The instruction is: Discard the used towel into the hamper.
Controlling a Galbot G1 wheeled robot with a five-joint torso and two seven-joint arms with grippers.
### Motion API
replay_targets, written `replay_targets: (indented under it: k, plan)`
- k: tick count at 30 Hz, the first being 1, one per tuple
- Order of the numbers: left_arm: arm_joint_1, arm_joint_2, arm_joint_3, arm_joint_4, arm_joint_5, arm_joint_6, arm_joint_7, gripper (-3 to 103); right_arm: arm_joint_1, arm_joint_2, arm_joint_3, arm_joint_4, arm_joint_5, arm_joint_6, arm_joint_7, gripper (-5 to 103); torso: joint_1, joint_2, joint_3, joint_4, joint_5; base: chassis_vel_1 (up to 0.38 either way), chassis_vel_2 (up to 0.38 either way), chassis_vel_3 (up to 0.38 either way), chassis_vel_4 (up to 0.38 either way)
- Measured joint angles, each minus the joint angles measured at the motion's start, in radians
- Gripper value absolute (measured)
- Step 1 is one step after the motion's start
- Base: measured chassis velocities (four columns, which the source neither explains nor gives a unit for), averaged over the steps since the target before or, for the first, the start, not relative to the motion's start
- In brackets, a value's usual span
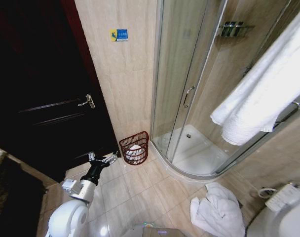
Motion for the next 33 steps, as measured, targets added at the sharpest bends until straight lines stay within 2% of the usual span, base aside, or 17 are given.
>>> replay_targets:
  k: [5,14,28,33]
  plan:
    - [0.000,0.000,0.000,0.000,0.000,0.000,0.000,99,-0.078,0.078,-0.009,-0.054,-0.108,0.050,-0.017,12,0.000,0.000,0.000,-0.0002,0.0007,0.000,0.000,0.000,0.000]
    - [0.000,0.000,0.000,0.000,0.000,0.000,0.000,99,-0.143,0.164,-0.017,-0.133,-0.222,0.104,-0.015,12,0.000,0.000,0.000,-0.0001,0.0000,0.000,0.000,0.000,0.000]
    - [0.000,0.000,0.000,0.000,0.000,0.000,0.000,99,-0.251,0.229,-0.011,-0.180,-0.331,0.169,-0.025,12,0.000,0.000,0.000,-0.0001,0.0000,0.000,0.000,0.000,0.000]
    - [0.000,0.000,0.000,0.000,0.000,0.000,0.000,99,-0.318,0.256,0.005,-0.156,-0.379,0.236,-0.042,12,0.000,0.000,0.000,-0.0001,0.0011,0.000,0.000,0.000,0.000]
